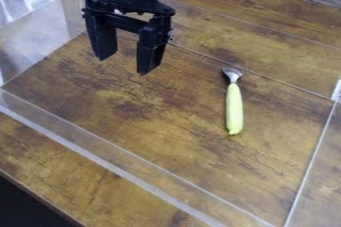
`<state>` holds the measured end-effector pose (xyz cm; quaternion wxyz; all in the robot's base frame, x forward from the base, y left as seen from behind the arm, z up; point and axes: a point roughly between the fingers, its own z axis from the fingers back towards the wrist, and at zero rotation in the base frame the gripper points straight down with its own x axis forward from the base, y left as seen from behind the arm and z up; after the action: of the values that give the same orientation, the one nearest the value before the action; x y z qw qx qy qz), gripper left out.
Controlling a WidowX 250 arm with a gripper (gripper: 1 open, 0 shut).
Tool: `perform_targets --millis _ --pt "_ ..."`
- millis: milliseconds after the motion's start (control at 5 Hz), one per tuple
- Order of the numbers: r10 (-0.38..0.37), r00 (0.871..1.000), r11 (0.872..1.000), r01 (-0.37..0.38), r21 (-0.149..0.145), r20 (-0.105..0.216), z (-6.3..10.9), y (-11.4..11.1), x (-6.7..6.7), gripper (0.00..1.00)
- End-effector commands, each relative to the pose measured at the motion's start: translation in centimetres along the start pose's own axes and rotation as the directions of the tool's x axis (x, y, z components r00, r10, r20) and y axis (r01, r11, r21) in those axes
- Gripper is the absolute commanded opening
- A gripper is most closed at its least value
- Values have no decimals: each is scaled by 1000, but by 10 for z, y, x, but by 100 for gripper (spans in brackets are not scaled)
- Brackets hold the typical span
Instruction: Move the green spoon to the left
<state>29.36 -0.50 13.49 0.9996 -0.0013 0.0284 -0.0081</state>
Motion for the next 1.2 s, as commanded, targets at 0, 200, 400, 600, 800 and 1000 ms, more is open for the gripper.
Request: perform_targets --millis 0,200,400,600,800,1000 --pt "-15 999 1000 15 -7 -39 -11 -2 -4 100" --pt "-37 999 999 37 -20 -30 -15 -34 5 100" --pt "-25 1000 999 25 -26 17 -14 -79 30 100" --pt "1 998 999 1 -37 61 -16 -120 53 100" --pt "80 993 995 -75 -61 91 -32 -129 70 100" --pt "205 973 977 -196 -87 105 -49 -117 83 100"
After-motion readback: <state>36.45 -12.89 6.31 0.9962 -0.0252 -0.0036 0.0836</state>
